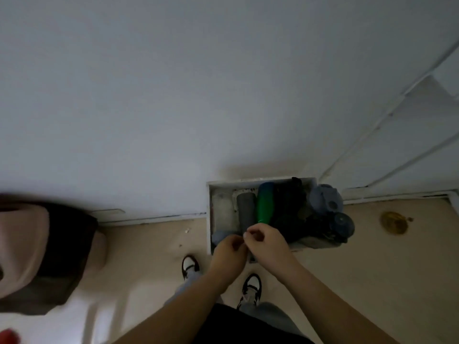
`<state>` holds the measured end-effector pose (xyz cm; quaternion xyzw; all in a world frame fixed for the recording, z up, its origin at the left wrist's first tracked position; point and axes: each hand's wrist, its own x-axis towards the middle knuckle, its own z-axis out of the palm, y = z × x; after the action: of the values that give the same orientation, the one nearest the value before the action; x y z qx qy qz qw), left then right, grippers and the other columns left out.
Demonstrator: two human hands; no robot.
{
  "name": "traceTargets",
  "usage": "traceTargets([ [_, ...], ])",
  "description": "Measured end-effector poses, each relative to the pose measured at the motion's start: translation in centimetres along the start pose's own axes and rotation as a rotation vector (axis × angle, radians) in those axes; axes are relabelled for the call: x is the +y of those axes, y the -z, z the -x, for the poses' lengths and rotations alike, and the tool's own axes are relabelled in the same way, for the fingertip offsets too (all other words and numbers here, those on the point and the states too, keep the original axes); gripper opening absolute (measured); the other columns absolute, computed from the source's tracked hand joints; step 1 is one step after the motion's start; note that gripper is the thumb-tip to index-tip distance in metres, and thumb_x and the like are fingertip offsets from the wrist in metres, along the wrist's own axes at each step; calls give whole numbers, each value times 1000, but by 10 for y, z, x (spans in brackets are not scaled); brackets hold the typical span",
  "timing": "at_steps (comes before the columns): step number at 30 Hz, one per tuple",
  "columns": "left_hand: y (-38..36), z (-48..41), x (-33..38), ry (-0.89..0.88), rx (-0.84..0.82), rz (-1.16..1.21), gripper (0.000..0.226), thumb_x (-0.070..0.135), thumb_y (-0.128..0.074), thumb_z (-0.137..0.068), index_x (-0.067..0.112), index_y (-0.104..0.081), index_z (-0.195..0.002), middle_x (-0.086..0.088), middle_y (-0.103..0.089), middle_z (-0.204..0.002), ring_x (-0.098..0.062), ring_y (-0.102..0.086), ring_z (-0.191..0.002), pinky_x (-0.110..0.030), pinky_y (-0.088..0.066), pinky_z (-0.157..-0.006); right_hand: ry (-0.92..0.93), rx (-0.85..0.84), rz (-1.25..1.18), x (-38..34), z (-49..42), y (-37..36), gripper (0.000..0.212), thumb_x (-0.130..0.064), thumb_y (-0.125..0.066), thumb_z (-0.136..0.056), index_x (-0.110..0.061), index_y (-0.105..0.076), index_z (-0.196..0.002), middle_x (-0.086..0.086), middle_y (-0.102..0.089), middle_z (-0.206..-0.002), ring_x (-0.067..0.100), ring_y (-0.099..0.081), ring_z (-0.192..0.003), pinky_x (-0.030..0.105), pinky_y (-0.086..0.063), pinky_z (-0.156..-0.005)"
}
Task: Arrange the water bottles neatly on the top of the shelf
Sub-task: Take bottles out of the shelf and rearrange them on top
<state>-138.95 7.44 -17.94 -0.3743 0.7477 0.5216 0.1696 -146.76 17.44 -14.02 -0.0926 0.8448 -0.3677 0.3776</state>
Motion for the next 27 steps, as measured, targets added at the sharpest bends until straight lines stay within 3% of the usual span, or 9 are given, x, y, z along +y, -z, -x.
traceTargets([
  [4, 5, -6, -16, 110, 114, -20, 22, 23, -56, -97, 12, -70, -110, -10, -74, -103, -28, -69, -96, -35, -57, -85, -71, -67, 13, 7, -15, -8, 22, -30, -62, -100, -16, -71, -116, 0, -71, -102, 14, -66, -95, 29, -55, -85],
  [6, 7, -12, -24, 163, 177, -34, 24, 22, -57, -97, 10, -64, -117, -12, -73, -109, -31, -68, -102, -32, -52, -82, -184, -86, -56, 10, -19, -13, 20, -30, -60, -101, -16, -73, -108, 5, -73, -100, 21, -69, -94, 38, -57, -86],
  [9, 6, -21, -30, 240, 242, -2, 23, 30, -61, -95, 14, -54, -111, -11, -70, -101, -32, -68, -96, -35, -54, -79, -398, -149, -173, 16, -20, -15, 24, -31, -56, -104, -13, -71, -101, 10, -72, -92, 24, -68, -82, 36, -54, -72],
  [13, 1, -31, -38, 261, 278, 3, 30, 37, -65, -90, 16, -48, -105, -3, -62, -85, -25, -62, -79, -35, -52, -71, -556, -170, -198, 27, -23, -13, 31, -35, -53, -105, -9, -70, -99, 12, -69, -91, 28, -65, -82, 37, -54, -72],
  [19, 0, -39, -46, 225, 355, 88, 42, 37, -75, -85, 18, -44, -105, -1, -67, -92, -27, -68, -86, -31, -48, -67, -660, -180, -250, 41, -24, -6, 39, -42, -52, -104, -8, -70, -104, 12, -71, -87, 28, -66, -81, 35, -52, -70],
  [24, 7, -49, -44, 155, 295, -97, 44, 36, -75, -86, 16, -41, -106, -8, -67, -95, -32, -69, -88, -33, -48, -62, -640, -98, -334, 57, -15, 9, 34, -42, -57, -102, -10, -69, -102, 15, -76, -98, 29, -70, -83, 38, -56, -74],
  [27, 17, -52, -36, 152, 183, -266, 42, 34, -70, -87, 12, -44, -111, -13, -68, -104, -34, -69, -92, -36, -54, -68, -607, -95, -334, 61, -8, 23, 32, -41, -60, -100, -12, -70, -106, 17, -77, -108, 28, -71, -90, 38, -56, -77],
])
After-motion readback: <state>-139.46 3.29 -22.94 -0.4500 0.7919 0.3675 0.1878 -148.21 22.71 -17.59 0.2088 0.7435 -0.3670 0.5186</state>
